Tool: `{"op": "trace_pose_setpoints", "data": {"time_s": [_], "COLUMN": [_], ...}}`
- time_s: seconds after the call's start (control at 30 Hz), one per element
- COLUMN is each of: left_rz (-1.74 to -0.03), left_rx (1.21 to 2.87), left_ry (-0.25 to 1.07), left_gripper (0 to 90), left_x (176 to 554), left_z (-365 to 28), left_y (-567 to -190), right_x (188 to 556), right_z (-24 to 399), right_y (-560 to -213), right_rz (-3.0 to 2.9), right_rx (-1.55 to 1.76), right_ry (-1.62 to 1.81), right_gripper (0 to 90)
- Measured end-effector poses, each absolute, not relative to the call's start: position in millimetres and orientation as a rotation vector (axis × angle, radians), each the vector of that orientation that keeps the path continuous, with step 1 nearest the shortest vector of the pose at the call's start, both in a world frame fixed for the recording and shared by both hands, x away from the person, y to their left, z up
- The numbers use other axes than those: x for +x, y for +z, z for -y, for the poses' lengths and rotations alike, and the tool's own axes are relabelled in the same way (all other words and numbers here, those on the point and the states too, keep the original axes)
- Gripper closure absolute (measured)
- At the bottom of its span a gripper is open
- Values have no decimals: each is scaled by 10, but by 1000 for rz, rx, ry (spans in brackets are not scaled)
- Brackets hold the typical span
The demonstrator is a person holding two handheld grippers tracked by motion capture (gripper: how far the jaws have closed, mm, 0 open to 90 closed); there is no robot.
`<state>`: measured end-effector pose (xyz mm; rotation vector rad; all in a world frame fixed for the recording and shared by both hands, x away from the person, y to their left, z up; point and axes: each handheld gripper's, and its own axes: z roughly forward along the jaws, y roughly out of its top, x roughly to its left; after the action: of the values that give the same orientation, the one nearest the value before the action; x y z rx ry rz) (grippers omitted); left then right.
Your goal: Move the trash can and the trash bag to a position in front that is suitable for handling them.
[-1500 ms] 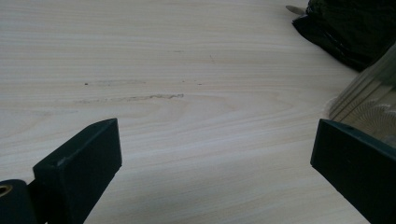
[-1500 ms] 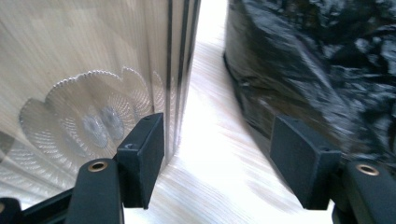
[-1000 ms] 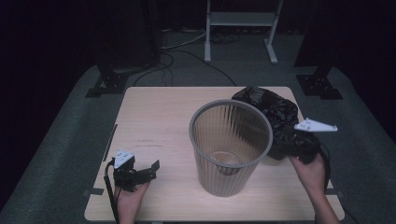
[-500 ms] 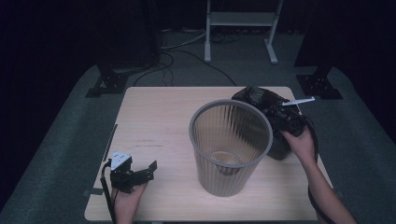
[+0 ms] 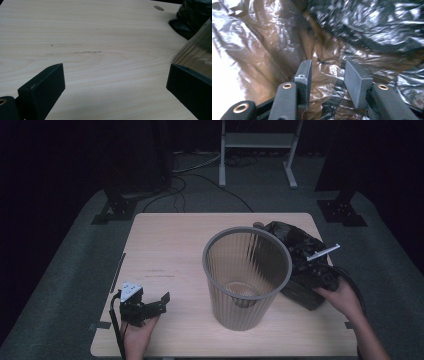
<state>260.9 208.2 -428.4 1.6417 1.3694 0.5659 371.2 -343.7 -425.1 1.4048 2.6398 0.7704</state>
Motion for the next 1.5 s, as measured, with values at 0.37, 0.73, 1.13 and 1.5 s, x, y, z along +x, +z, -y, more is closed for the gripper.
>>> {"op": "trace_pose_setpoints", "data": {"time_s": [0.37,0.73,1.13,1.5], "left_rz": [-1360,-1354,-1363,-1360], "left_rx": [1648,1644,1641,1639], "left_ry": [557,548,543,544], "left_gripper": [9,9,9,9], "left_x": [2628,2625,2628,2618], "left_z": [-2055,-2055,-2084,-2078], "left_y": [-4281,-4270,-4285,-4272], "right_x": [3430,3821,3845,3678], "right_z": [3521,3304,3321,3532], "right_y": [-4033,-4293,-4544,-4568], "right_rz": [-2507,-2504,-2510,-2457], "right_rx": [1381,1387,1408,1451], "right_ry": [713,587,575,734], "right_gripper": [291,270,414,890]}}
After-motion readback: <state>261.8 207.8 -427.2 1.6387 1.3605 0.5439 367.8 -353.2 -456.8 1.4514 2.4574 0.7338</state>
